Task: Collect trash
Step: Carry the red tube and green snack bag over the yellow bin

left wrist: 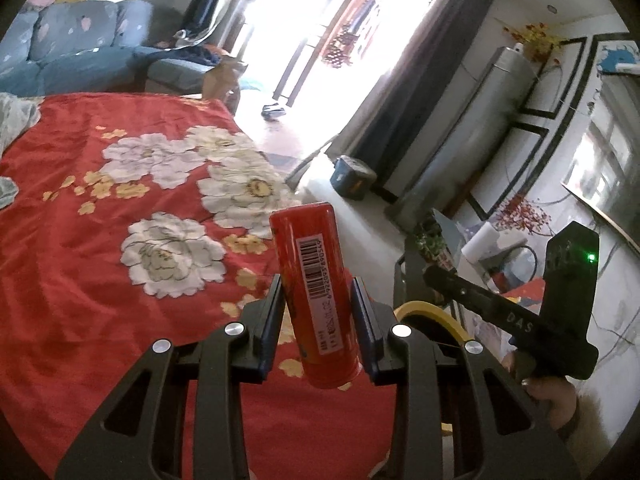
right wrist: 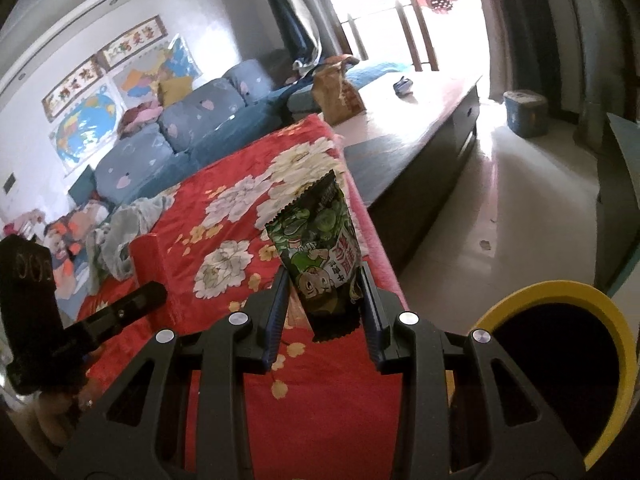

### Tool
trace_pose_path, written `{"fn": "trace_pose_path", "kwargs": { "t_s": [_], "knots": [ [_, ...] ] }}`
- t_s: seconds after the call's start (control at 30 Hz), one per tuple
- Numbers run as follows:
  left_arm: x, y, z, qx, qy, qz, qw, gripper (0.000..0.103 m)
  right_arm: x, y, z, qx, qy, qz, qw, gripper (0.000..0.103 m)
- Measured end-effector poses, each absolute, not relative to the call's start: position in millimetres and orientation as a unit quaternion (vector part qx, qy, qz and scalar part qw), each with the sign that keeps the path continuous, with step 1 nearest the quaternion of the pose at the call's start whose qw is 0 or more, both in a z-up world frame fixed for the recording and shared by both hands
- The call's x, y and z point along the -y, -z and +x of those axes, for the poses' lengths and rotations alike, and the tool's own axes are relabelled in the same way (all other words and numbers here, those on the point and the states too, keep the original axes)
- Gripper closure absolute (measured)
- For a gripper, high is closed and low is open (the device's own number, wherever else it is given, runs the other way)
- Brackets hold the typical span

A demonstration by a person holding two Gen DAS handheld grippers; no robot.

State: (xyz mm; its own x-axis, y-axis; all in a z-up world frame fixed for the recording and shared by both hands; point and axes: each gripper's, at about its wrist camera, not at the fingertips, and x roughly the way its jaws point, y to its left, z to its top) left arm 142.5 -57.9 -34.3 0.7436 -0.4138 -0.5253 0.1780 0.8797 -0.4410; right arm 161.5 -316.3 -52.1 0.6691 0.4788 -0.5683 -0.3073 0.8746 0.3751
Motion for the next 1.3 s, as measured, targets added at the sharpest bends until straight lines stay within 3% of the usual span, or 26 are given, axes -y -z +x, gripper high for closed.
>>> {"fn": "trace_pose_path", "kwargs": {
  "t_s": [1.3],
  "knots": [
    [168, 21, 124, -0.321, 0.278, -0.095, 0.901, 0.072, 414, 64, 103, -0.326, -0.091, 0.182, 0.923, 0.076]
  ]
}}
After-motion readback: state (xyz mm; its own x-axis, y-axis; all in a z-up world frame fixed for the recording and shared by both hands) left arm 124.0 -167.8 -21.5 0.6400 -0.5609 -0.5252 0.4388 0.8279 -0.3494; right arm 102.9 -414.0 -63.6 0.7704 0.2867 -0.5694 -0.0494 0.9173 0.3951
